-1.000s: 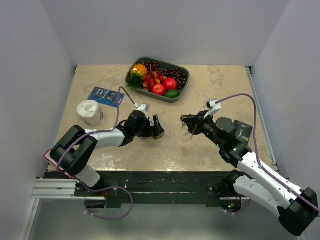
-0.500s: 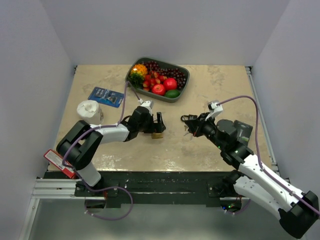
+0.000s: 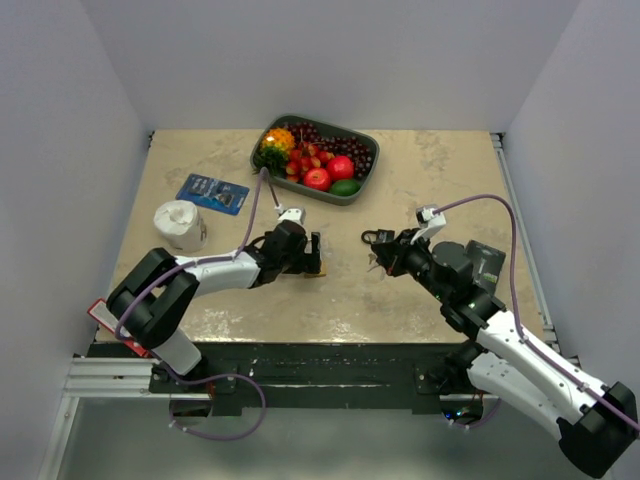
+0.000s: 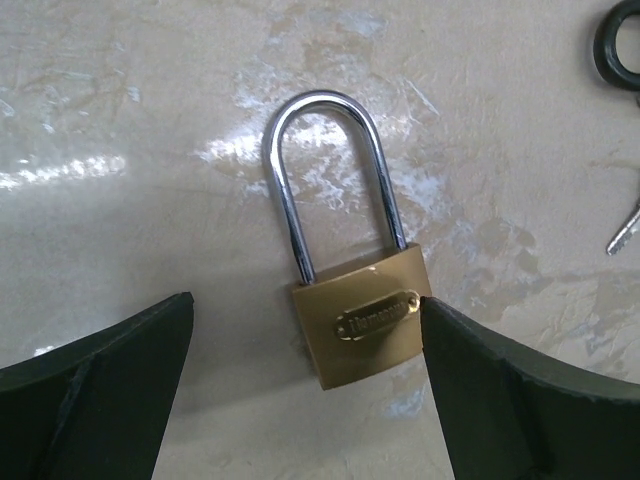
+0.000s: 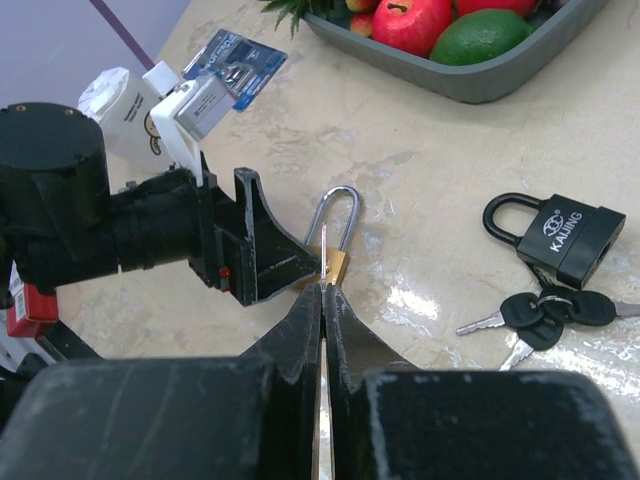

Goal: Unlock with the key

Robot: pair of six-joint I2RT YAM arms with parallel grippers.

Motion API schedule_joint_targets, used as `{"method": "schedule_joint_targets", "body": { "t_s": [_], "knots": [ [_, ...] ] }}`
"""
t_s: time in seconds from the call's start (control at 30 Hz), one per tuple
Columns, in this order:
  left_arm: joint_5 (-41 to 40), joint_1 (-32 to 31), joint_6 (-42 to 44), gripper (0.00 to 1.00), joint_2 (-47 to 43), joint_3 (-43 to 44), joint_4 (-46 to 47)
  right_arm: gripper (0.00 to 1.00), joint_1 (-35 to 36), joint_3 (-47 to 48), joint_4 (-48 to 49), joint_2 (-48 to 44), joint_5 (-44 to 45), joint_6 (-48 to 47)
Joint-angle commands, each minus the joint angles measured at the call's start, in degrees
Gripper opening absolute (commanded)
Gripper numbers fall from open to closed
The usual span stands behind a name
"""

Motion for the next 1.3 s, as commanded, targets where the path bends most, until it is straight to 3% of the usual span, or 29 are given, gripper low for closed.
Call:
{"method": "schedule_joint_targets", "body": {
  "t_s": [0.0, 0.17, 0.4, 0.83, 1.03, 1.2, 1.27],
  "knots": [
    [0.0, -2.3, -3.3, 0.99, 1.1, -0.2, -4.1, 0.0, -0.2, -0.3, 0.9, -1.7, 1.7, 0.7],
    [-0.1, -3.9, -3.0, 0.99, 2.9, 1.9, -4.5, 0.0, -0.2, -0.8, 0.5, -2.4, 1.7, 0.8],
    [-7.1, -6.4, 0.0, 0.99, 8.2, 7.5, -14.1, 0.0, -0.2, -1.7, 0.9, -3.4, 1.6, 1.4],
    [-8.2, -9.5, 0.1, 0.96, 14.1, 11.5, -20.8, 0.0, -0.2, -3.3, 1.7, -4.9, 0.6, 1.9],
    [-10.0, -9.6, 0.3, 0.85, 14.9, 12.1, -22.9, 0.0, -0.2, -4.7, 2.4, -6.0, 0.4, 2.7],
    [-6.7, -9.6, 0.1, 0.72, 15.2, 10.9, -20.8, 0.0, -0.2, -5.1, 2.1, -6.8, 0.2, 3.0],
    [-5.9, -9.6, -0.4, 0.72, 15.5, 10.2, -20.3, 0.0, -0.2, -5.0, 1.7, -7.4, 0.6, 3.0]
  ]
}}
